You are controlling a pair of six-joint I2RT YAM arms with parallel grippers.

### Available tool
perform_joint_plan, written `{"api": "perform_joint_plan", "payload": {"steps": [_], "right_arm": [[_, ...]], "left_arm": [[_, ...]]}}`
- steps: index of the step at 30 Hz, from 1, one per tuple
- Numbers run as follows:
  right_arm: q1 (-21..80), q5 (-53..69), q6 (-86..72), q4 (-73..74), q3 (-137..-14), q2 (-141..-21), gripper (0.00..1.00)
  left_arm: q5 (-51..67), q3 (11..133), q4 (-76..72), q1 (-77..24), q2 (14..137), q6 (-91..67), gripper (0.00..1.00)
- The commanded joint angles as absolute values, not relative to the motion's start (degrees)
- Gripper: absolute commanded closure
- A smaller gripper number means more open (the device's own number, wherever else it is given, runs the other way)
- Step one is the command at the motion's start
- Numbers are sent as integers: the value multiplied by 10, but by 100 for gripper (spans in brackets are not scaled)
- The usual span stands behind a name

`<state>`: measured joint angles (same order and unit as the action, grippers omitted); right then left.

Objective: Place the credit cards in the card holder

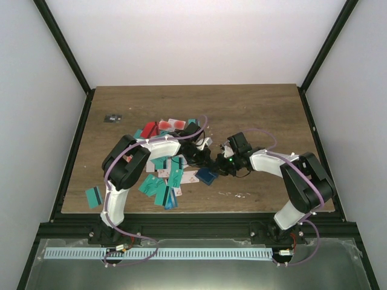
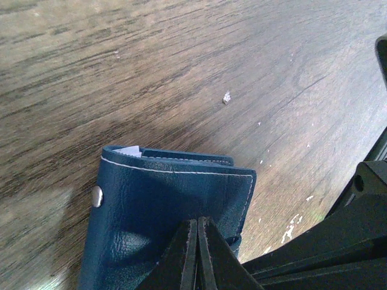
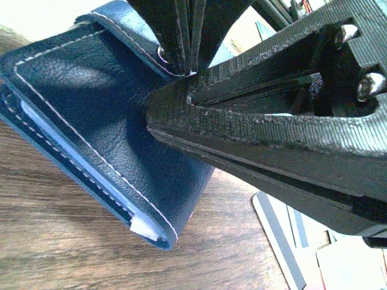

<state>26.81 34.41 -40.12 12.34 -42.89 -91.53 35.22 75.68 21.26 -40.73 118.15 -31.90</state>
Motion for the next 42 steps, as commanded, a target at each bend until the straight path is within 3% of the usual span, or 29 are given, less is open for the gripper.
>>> {"api": "perform_joint_plan", "payload": {"steps": [1,19,36,42], "right_arm": [[266,340,-395,126,-418,-928,99],[264,295,-392,96,-370,-956,99],[190,455,-391,-53,-297,-1028,99],[158,441,-381,-37,-297,-1056,99]], "left_arm": [[330,735,231,-411,1196,-325,96],[333,711,217,-412,1184,-336,96],[333,695,218,-412,1180,-335,96],[330,686,220,-412,1178,-334,96]]}}
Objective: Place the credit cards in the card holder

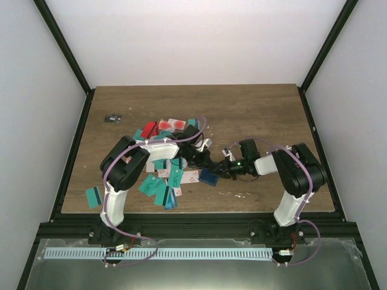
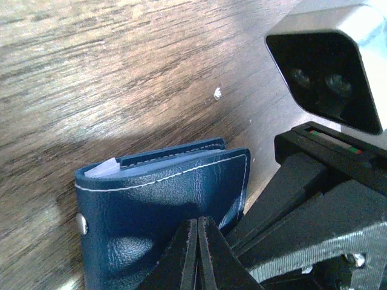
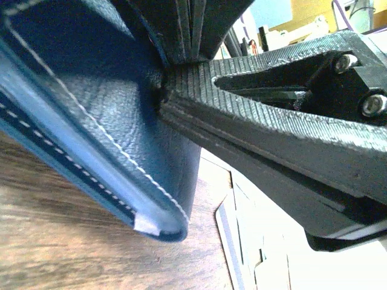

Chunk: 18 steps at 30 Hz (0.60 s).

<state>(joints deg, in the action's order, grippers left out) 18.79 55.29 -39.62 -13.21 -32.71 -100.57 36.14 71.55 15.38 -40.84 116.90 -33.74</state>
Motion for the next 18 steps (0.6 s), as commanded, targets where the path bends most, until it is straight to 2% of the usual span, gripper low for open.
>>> {"api": "perform_joint_plan", "payload": {"steps": [1,7,18], "right_arm": [[157,440,-379,-35,-299,-1061,99],[157,477,-363,-35,-319,-1072,99],[157,503,-287,135,-443,-957,99]], "left_arm": [[330,685,221,-413,1176,-333,96],[327,696,231,-412,1172,-323,96],[309,773,284,-408,1133,-311,96]]}}
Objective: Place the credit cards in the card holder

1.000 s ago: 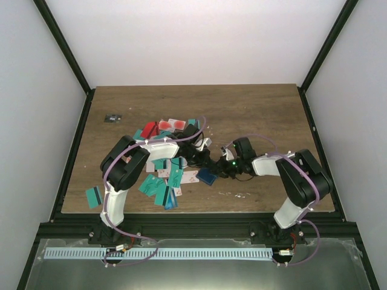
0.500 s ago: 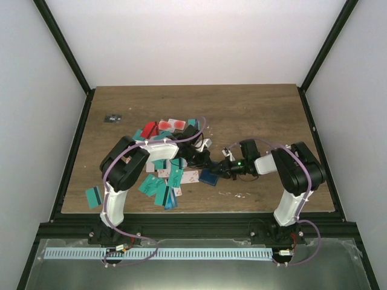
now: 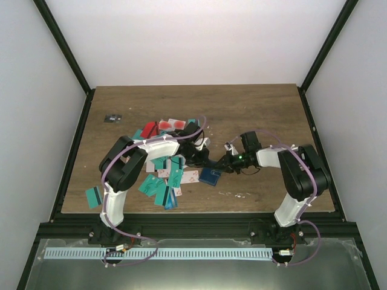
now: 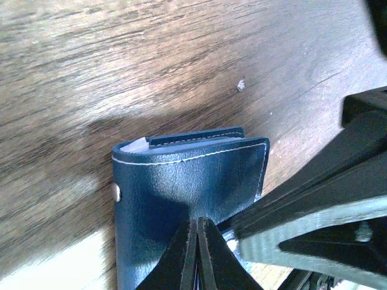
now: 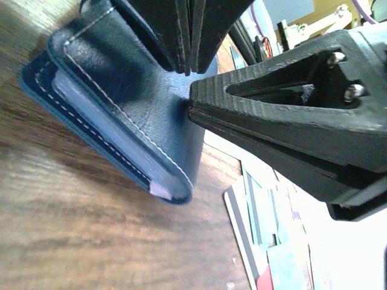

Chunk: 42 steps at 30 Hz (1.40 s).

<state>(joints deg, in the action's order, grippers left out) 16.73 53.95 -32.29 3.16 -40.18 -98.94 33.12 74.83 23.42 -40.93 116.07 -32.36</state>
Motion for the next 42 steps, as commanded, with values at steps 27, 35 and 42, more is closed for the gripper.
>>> {"api": "perform_joint_plan", "payload": {"steps": [27,35,42], "right_arm": [[229,337,-342,202,-411,-872,62],[232,325,-345,184,-430,-927,73],[221,261,-326,234,-476,-945,76]], "left_arm": [[325,706,327,-386,1097,-215,56],[358,701,298,-401,1136,-225,61],[382,706,269,-422,1157,-260,69]]}}
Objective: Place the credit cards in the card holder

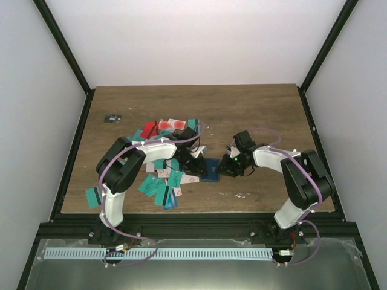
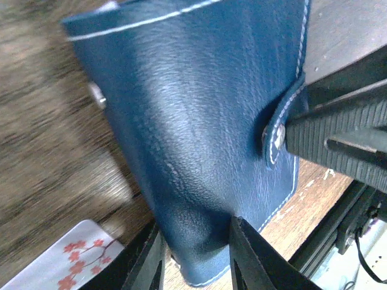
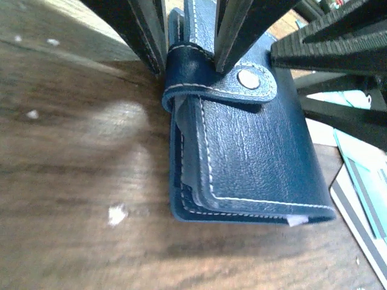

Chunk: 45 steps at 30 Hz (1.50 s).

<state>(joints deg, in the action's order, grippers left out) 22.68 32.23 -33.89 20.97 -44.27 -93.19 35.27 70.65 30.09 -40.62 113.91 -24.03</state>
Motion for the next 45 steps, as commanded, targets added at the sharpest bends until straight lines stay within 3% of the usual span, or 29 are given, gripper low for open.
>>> {"api": "perform_joint_plan", "payload": {"steps": [1,12,18,21,25,28,29,32,40,45], "right_arm": [[215,255,-322,241,-480,-945,76],[182,241,-293,277,-468,-900,76],[180,230,-284,310,-499,-829,70],[178,200,-275,333,-535,-784,58],[174,137,-267,347,-586,-728,27],[173,81,-270,347,-615,-695,2],[172,61,-271,343,-621,-685,0],[172,0,-275,326,-631,-660,0],[172,-141,-213,240,-625,-619,0],[172,-203,-108,77,-486,-578,0]], "left_arm": [[386,706,264,-426,1159,-265,69],[365,737,259,-438,1163,-278,70],[305,736,308,-431,1079,-246,61],[263,732,332,-411,1008,-232,52],[213,718,351,-351,914,-220,27],[163,704,352,-298,848,-204,13],[145,696,347,-282,829,-198,9],[74,670,326,-245,779,-181,2],[-151,510,123,-211,622,-121,1],[-259,313,-107,-206,506,-20,2]]}}
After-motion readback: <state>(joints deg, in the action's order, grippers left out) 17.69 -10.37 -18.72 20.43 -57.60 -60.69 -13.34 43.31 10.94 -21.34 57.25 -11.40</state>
